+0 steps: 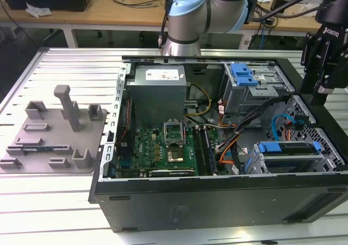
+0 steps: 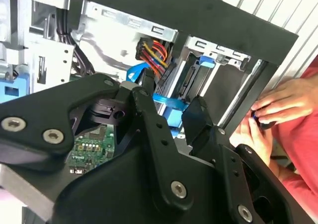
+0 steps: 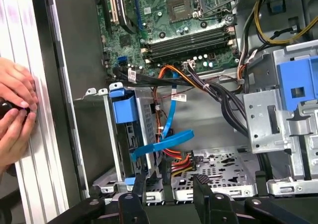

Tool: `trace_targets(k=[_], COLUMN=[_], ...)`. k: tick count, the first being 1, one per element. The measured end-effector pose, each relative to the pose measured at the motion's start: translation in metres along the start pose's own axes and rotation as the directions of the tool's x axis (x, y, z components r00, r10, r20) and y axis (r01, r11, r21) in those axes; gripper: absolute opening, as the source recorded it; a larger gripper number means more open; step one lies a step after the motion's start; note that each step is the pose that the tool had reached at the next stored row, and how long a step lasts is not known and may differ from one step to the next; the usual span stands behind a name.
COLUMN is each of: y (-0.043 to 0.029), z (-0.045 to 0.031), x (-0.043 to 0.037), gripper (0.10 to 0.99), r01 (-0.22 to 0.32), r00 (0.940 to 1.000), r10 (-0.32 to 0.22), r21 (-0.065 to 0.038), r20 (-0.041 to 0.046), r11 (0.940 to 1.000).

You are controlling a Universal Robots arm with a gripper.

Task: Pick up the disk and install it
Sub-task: 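Insert the first disk wire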

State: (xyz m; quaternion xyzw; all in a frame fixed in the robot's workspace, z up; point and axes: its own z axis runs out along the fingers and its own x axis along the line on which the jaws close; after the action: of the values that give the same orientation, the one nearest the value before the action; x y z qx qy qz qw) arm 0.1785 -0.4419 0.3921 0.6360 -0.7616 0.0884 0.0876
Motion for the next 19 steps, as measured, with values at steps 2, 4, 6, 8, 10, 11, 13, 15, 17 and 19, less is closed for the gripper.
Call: trace_targets(k=[2, 4, 6, 8, 10, 11, 13, 15, 17, 19], y=[-0.0032, -0.005, -0.0062, -0.0067, -0.0073, -0.0087, -0.0106, -0.0107, -0.0107, -0.0105], z=[0.001, 0.002, 0.004, 0.0074, 0.0117, 0.0126, 0.0139, 0.0139, 0.0139, 0.0144], x=[-0.0011, -0.0021, -0.0029, -0.0038, -0.0048, -0.0048, -0.0051, -0.0051, -0.0051, -0.0053], gripper=[0.506, 0.506, 0.506, 0.506, 0.506, 0.506, 0.506, 0.506, 0.506, 0.506], r01=[0.004, 0.006, -0.004, -0.04, -0.074, -0.075, -0.077, -0.076, -0.076, -0.073], r00=[1.0, 0.9999, 0.9999, 0.9991, 0.9971, 0.9969, 0.9951, 0.9949, 0.995, 0.9952], r10=[-0.004, -0.007, 0.004, 0.039, 0.074, 0.074, 0.074, 0.073, 0.073, 0.07], r21=[-0.018, -0.034, -0.04, -0.049, -0.057, -0.055, -0.045, -0.044, -0.044, -0.044], r20=[-0.0071, -0.0138, -0.0149, -0.0161, -0.0193, -0.0266, -0.0659, -0.0691, -0.0691, -0.0688], r11=[0.9998, 0.9994, 0.9992, 0.998, 0.9956, 0.9957, 0.996, 0.9961, 0.9961, 0.9963])
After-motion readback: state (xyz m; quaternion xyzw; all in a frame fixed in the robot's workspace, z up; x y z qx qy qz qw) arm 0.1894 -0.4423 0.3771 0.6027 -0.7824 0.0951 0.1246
